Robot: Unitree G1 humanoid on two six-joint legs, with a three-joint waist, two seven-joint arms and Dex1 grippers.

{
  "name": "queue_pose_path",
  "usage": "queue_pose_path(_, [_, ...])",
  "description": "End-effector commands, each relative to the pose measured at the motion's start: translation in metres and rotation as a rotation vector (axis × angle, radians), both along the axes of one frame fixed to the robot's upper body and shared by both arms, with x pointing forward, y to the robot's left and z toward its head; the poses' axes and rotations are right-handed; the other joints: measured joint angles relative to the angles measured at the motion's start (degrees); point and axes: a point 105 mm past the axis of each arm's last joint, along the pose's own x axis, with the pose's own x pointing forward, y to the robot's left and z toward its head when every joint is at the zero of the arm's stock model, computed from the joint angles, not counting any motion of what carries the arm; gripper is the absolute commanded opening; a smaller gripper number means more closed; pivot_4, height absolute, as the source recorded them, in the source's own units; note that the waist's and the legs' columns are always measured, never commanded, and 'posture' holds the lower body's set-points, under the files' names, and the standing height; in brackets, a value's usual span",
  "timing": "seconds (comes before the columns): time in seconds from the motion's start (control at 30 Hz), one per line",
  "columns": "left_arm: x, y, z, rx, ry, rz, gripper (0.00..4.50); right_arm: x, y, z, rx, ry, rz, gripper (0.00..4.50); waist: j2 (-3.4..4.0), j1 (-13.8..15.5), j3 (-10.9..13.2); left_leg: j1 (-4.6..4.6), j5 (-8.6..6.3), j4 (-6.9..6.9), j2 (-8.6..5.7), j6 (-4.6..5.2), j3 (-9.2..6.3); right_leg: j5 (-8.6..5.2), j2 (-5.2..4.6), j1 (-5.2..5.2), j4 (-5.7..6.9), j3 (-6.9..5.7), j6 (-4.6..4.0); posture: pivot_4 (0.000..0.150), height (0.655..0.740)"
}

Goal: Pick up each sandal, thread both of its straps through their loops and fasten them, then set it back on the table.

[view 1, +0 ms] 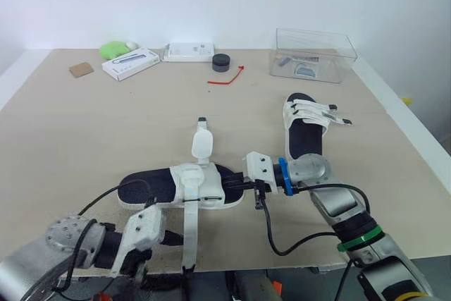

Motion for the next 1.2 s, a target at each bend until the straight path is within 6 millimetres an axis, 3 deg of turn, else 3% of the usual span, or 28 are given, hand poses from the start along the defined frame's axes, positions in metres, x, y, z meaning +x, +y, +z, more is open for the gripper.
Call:
queue_pose_path(0.03, [0.005,0.005,0.016,0.032,-0.251,-0.115,4.41,0.002,-0.005,-0.01,-0.045,0.018,-0.016,0.0,0.0,0.06,0.0,0.0,0.0,0.0,0.01,0.0,0.0,0.0,-0.03,0.0,0.0,0.0,-0.01,0.15,0.74])
queue_pose_path(0.1, [0.015,0.012,0.026,0.086,-0.49,-0.213,4.41,0.002,-0.005,-0.01,-0.048,0.02,-0.013,0.0,0.01,0.12,0.0,0.0,0.0,0.0,0.03,0.0,-0.02,0.0,-0.04,0.0,0.0,0.0,-0.05,0.15,0.74])
queue_pose_path(0.23, [0.022,0.016,0.032,0.129,-0.759,-0.381,4.41,0.003,-0.004,-0.011,-0.051,0.021,-0.008,0.0,0.02,0.15,0.0,0.01,0.01,-0.01,0.05,0.0,0.0,0.01,-0.05,0.0,0.0,-0.03,-0.1,0.15,0.74])
queue_pose_path(0.37, [0.031,0.007,0.034,0.103,-1.055,-0.534,4.41,0.003,-0.001,-0.011,-0.05,0.022,0.0,0.0,-0.01,0.16,-0.02,0.02,0.01,-0.05,0.06,0.01,0.07,0.04,-0.08,0.02,-0.03,-0.04,-0.13,0.15,0.74])
queue_pose_path(0.6, [0.04,-0.013,0.017,0.04,-1.157,-0.64,4.41,0.003,-0.002,-0.011,-0.052,0.02,0.003,0.0,-0.02,0.0,-0.05,0.04,0.01,-0.04,0.14,0.03,0.1,0.12,0.01,0.06,-0.04,-0.05,-0.12,0.15,0.74])
queue_pose_path(0.77, [0.044,-0.023,0.016,-0.004,-1.168,-0.663,4.41,0.002,-0.005,-0.011,-0.058,0.016,-0.007,0.0,-0.01,0.09,-0.06,0.06,0.01,-0.05,0.17,0.04,0.08,0.14,0.04,0.08,-0.03,-0.05,-0.1,0.15,0.74])
queue_pose_path(0.8, [0.046,-0.025,0.016,-0.005,-1.166,-0.668,4.04,0.002,-0.006,-0.011,-0.059,0.016,-0.008,0.0,-0.02,0.1,-0.06,0.06,0.01,-0.04,0.16,0.04,0.07,0.14,0.04,0.09,-0.03,-0.06,-0.09,0.15,0.74])
queue_pose_path(0.9, [0.048,-0.029,0.016,-0.02,-1.154,-0.672,3.68,0.001,-0.007,-0.012,-0.062,0.016,-0.01,0.0,-0.01,0.08,-0.06,0.07,0.01,-0.03,0.15,0.04,0.1,0.15,0.04,0.1,-0.04,-0.06,-0.07,0.15,0.74])
queue_pose_path(0.93, [0.049,-0.03,0.016,-0.031,-1.15,-0.669,2.95,0.001,-0.007,-0.012,-0.063,0.016,-0.011,0.0,-0.02,0.08,-0.06,0.07,0.01,-0.03,0.13,0.04,0.09,0.19,0.04,0.11,-0.04,-0.06,0.05,0.15,0.74])
queue_pose_path(1.07, [0.051,-0.042,0.027,-0.096,-1.122,-0.613,1.68,0.0,-0.009,-0.013,-0.07,0.017,-0.016,0.0,-0.02,0.25,-0.06,0.06,0.0,-0.03,0.09,0.05,0.08,0.24,0.04,0.12,-0.04,-0.08,0.22,0.15,0.74])
queue_pose_path(1.17, [0.052,-0.044,0.037,-0.145,-1.021,-0.515,0.23,0.0,-0.01,-0.013,-0.074,0.017,-0.016,0.0,-0.02,0.25,-0.06,0.06,0.0,-0.03,0.08,0.06,0.09,0.23,0.08,0.13,-0.04,-0.07,0.27,0.15,0.74])
queue_pose_path(1.2, [0.053,-0.045,0.044,-0.177,-0.974,-0.465,0.1,0.0,-0.01,-0.013,-0.075,0.016,-0.015,0.0,-0.02,0.25,-0.06,0.05,0.0,-0.03,0.08,0.06,0.07,0.23,0.08,0.13,-0.04,-0.08,0.27,0.15,0.74])
